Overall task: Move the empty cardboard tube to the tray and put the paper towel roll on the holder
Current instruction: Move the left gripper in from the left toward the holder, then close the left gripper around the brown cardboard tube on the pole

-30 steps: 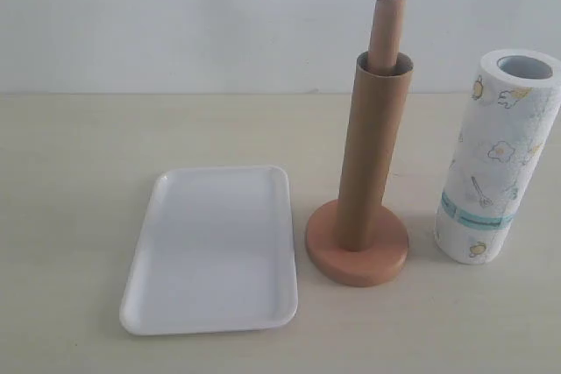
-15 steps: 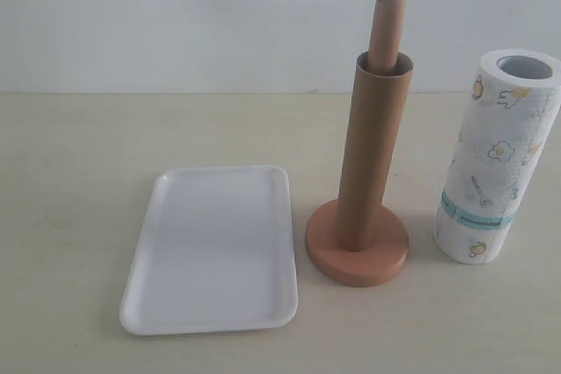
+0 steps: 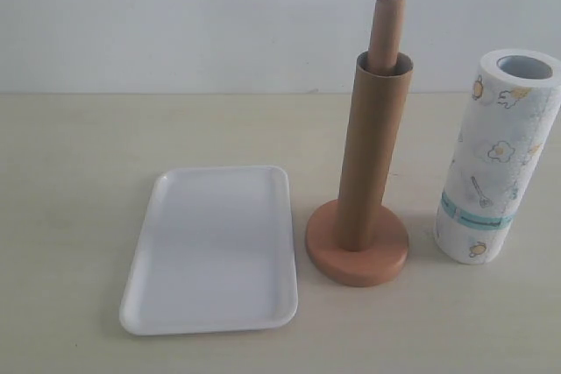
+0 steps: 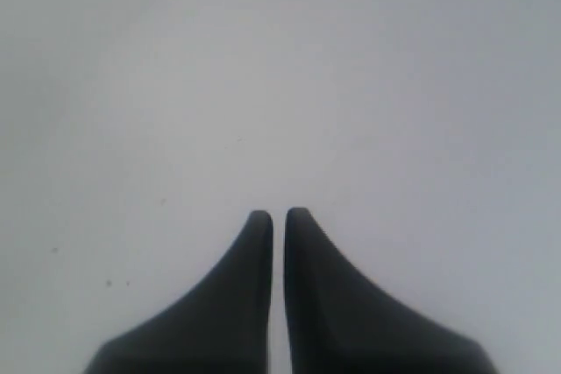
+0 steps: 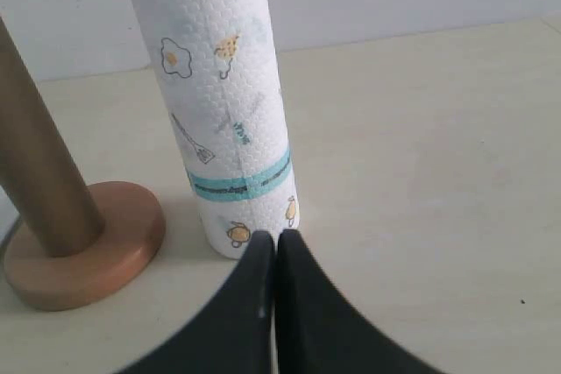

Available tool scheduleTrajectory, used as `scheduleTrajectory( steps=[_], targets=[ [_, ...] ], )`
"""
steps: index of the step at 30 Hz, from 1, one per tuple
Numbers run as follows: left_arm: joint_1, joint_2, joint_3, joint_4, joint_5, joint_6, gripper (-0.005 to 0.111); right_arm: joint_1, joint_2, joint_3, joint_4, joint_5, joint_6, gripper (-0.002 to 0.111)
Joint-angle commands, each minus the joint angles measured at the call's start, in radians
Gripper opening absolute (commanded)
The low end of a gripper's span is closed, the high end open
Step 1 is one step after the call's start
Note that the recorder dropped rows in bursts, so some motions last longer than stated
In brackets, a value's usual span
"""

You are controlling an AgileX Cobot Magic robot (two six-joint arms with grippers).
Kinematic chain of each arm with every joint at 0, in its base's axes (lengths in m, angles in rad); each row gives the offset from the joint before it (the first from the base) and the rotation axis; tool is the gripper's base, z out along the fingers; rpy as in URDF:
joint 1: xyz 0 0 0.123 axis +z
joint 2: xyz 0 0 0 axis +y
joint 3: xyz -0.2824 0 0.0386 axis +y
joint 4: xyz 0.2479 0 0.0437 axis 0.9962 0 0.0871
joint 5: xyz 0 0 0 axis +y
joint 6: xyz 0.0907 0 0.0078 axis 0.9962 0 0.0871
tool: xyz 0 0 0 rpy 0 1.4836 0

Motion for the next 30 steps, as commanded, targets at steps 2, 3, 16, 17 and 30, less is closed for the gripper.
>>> scheduleTrajectory(
  steps=[2,3,16,17,30],
  targets=[
    [0.003,0.192,-0.193,0.876,0.029,-0.666,0.005,-0.002,-0.005,-0.001,-0.001,-0.004,-0.003,0.0],
    [0.003,0.265,-0.201,1.174,-0.027,-0.918,0.005,-0.002,-0.005,-0.001,-0.001,-0.004,-0.003,0.0],
    [0.003,0.874,-0.219,1.792,-0.572,-1.265,0.005,-0.002,-0.005,-0.001,-0.001,-0.004,-0.003,0.0],
    [0.003,0.915,-0.219,1.816,-0.596,-1.261,0.004,-0.002,-0.005,-0.001,-0.001,-0.004,-0.003,0.0],
    [-0.181,1.318,-0.198,1.694,-0.725,-0.821,0.006,-0.002,-0.005,-0.001,-0.001,-0.004,-0.001,0.0]
  ],
)
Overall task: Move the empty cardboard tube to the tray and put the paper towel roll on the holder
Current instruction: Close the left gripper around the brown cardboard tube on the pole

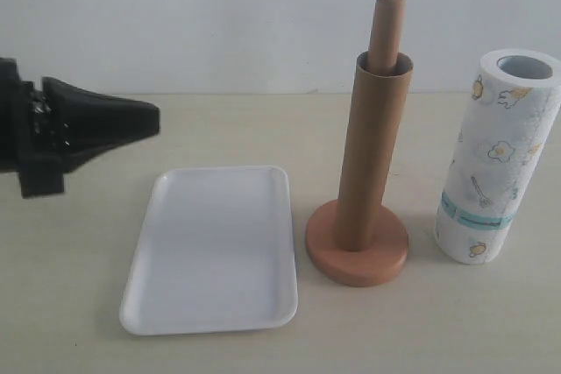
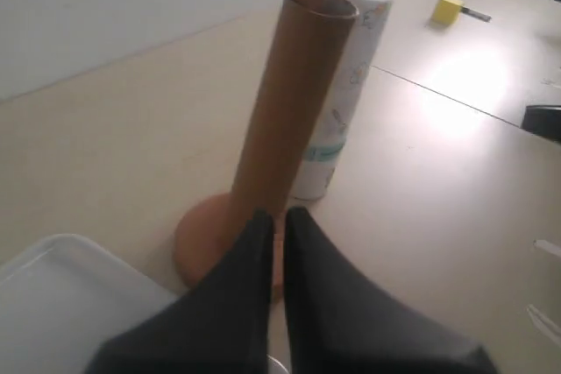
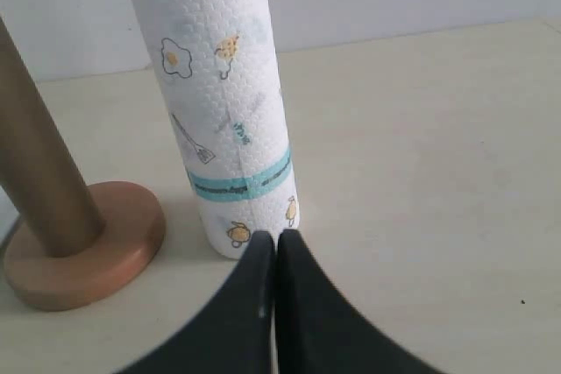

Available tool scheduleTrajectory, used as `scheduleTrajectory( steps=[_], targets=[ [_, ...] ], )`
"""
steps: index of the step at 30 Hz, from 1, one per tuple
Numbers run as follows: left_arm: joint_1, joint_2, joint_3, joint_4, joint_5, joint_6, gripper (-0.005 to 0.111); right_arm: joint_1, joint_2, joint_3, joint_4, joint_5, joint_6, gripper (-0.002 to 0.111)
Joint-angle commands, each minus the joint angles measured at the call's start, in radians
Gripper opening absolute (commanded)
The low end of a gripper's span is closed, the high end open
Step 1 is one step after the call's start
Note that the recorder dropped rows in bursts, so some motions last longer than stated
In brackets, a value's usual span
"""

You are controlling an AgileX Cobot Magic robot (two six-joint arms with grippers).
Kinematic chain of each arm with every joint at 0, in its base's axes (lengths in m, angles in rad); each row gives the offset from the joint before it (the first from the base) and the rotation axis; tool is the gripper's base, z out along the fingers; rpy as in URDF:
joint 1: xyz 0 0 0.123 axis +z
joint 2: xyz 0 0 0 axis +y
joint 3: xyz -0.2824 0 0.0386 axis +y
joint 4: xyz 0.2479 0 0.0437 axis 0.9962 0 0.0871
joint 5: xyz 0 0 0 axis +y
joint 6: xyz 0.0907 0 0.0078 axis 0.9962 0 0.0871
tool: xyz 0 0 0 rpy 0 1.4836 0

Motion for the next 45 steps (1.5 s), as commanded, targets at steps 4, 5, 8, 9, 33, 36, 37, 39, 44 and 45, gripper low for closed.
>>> scheduleTrajectory(
  steps=[4,5,8,9,33,36,37,39,44,45],
  targets=[
    [-0.125,0.194,0.004,-0.232,-0.02,0.311,0.027,-0.002,-0.005,-0.001,-0.001,-0.004,-0.006,0.0],
    [-0.133,0.21,0.004,-0.271,-0.024,0.373,0.034,-0.002,-0.005,-0.001,-0.001,-0.004,-0.006,0.0],
    [-0.158,0.261,0.004,-0.367,-0.058,0.533,0.058,-0.002,-0.005,-0.001,-0.001,-0.004,-0.006,0.0],
    [-0.168,0.284,0.004,-0.401,-0.092,0.572,0.066,-0.002,-0.005,-0.001,-0.001,-0.004,-0.001,0.0],
    [-0.35,0.778,-0.229,-0.701,-0.321,0.912,0.074,-0.002,-0.005,-0.001,-0.001,-0.004,-0.003,0.0],
    [-0.392,0.833,-0.242,-0.706,-0.321,1.031,0.074,-0.002,-0.005,-0.001,-0.001,-0.004,-0.003,0.0],
    [-0.404,0.845,-0.252,-0.717,-0.321,1.048,0.074,-0.002,-0.005,-0.001,-0.001,-0.004,-0.003,0.0],
    [-0.421,0.861,-0.27,-0.744,-0.321,1.063,0.074,-0.002,-0.005,-0.001,-0.001,-0.004,-0.003,0.0],
    [-0.431,0.901,-0.315,-0.765,-0.321,1.063,0.074,-0.002,-0.005,-0.001,-0.001,-0.004,-0.003,0.0],
    [-0.431,0.906,-0.323,-0.767,-0.321,1.058,0.074,-0.002,-0.005,-0.001,-0.001,-0.004,-0.003,0.0]
  ],
)
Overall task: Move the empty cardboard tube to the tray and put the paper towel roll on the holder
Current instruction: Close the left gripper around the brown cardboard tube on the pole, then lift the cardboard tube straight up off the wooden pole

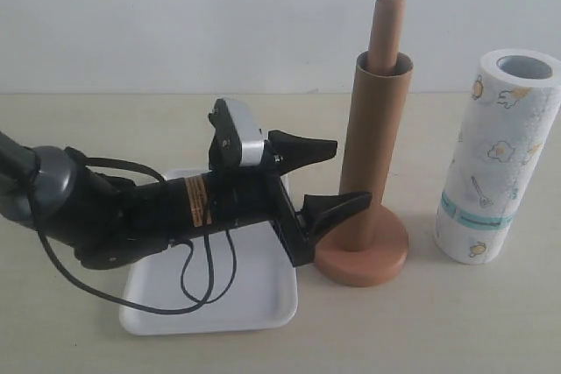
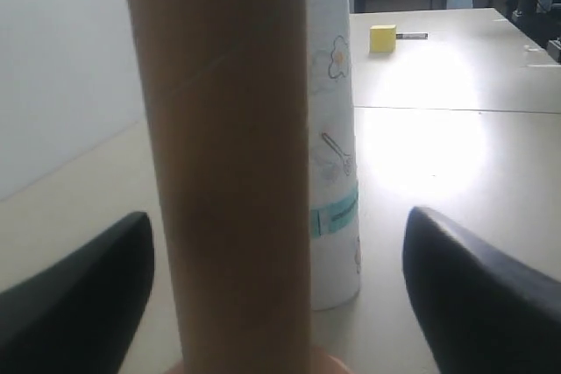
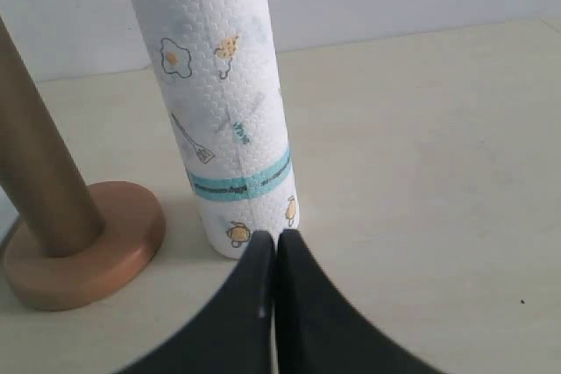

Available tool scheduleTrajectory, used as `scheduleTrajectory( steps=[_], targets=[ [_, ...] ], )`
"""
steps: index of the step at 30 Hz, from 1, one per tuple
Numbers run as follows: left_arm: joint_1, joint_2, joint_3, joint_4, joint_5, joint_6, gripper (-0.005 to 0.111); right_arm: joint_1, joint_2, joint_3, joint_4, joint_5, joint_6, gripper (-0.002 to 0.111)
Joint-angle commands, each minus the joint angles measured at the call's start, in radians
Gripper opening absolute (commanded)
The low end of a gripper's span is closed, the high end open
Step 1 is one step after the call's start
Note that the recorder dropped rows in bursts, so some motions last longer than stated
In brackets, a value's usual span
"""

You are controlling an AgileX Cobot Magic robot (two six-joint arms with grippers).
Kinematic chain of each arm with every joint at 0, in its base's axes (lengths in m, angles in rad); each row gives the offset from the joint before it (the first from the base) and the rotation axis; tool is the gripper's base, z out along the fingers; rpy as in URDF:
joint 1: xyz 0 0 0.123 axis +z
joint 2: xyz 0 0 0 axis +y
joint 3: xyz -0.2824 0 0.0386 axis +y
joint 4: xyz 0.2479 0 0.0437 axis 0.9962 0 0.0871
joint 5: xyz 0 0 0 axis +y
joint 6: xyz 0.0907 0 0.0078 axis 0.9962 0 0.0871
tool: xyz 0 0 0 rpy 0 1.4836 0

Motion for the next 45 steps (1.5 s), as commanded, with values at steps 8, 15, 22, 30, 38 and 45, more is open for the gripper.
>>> scheduleTrajectory(
  steps=[8,15,22,30,38,45],
  targets=[
    [-0.015,0.045,-0.062,-0.037,-0.012,0.005,0.074,-0.002,-0.005,-0.001,-0.001,-0.009,-0.003,0.0],
    [-0.015,0.055,-0.092,-0.037,-0.012,-0.009,0.074,-0.002,-0.005,-0.001,-0.001,-0.009,-0.003,0.0],
    [-0.038,0.082,-0.135,-0.037,-0.012,-0.009,0.074,-0.002,-0.005,-0.001,-0.001,-0.009,-0.002,0.0],
    [-0.048,0.112,-0.172,-0.056,-0.012,-0.009,0.074,-0.002,-0.005,-0.001,-0.001,-0.009,-0.003,0.0],
    [-0.048,0.112,-0.172,-0.056,-0.012,-0.014,0.04,-0.002,-0.005,-0.001,-0.001,-0.009,-0.002,0.0],
    [-0.048,0.112,-0.172,-0.056,-0.012,-0.016,0.004,-0.002,-0.005,-0.001,-0.001,-0.009,-0.002,0.0]
  ],
)
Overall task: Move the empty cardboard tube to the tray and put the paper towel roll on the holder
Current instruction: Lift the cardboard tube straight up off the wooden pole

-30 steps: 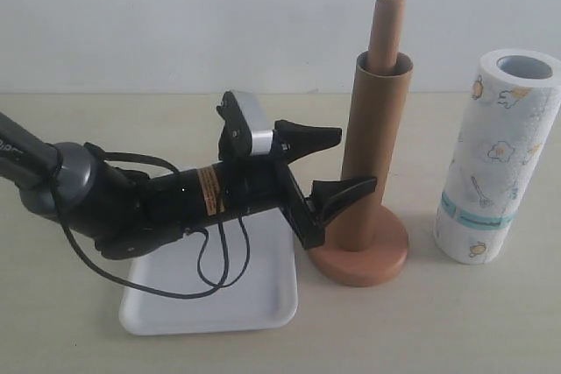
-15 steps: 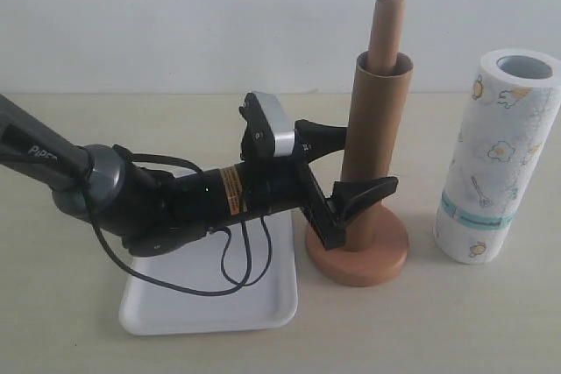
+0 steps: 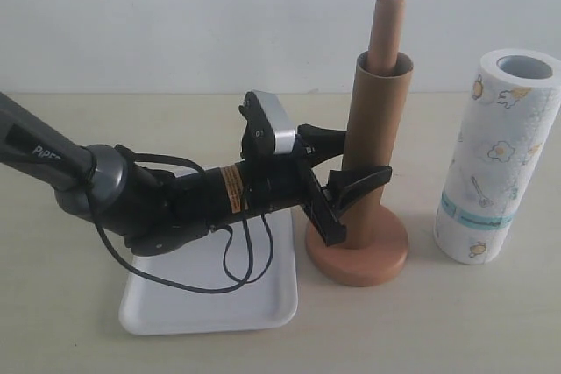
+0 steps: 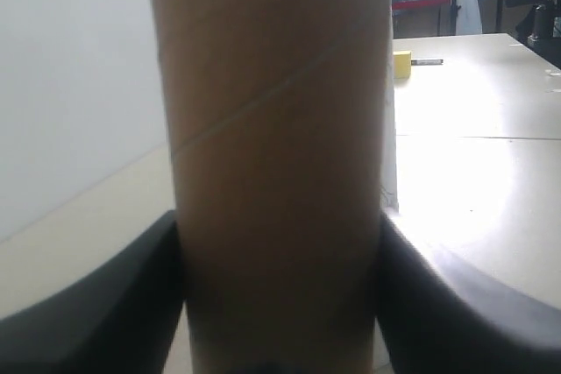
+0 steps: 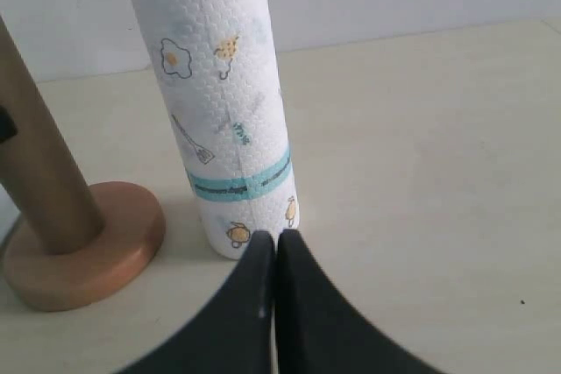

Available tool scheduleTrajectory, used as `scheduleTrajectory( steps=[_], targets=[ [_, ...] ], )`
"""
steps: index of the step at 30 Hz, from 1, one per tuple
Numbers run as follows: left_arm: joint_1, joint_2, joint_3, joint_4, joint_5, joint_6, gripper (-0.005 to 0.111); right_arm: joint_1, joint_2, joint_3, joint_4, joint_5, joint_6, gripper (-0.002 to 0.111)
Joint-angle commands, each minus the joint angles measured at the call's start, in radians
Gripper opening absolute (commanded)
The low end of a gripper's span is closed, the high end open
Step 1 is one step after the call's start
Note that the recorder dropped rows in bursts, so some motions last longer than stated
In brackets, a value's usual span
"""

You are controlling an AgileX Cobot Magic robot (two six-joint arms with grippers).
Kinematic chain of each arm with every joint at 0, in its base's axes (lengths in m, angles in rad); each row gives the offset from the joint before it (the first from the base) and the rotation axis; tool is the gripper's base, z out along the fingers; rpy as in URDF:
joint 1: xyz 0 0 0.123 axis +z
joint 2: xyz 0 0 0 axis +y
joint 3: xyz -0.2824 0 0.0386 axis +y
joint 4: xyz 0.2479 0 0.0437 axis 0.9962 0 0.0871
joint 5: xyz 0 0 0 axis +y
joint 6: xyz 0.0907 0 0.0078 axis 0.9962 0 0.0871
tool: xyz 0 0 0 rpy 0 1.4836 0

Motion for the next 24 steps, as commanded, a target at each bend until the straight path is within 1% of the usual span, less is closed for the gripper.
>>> scheduleTrajectory(
  steps=[1,7,15,20,24],
  targets=[
    [-0.006,0.002,-0.005,-0.006,-0.01,-0.013,0.004,-0.002,-0.005,-0.001,-0.001,-0.009,-0.002,0.0],
    [-0.006,-0.009,-0.005,-0.006,-0.01,-0.05,0.004,-0.002,-0.005,-0.001,-0.001,-0.009,-0.002,0.0],
    [-0.006,-0.103,-0.005,-0.002,-0.007,-0.109,0.004,-0.002,-0.005,-0.001,-0.001,-0.009,-0.004,0.0],
    [-0.006,-0.19,-0.005,0.008,0.107,-0.125,0.004,-0.002,-0.005,-0.001,-0.001,-0.009,-0.004,0.0],
    [-0.006,-0.256,-0.005,0.029,0.139,-0.151,0.004,-0.002,-0.005,-0.001,-0.001,-0.009,-0.004,0.0]
  ],
)
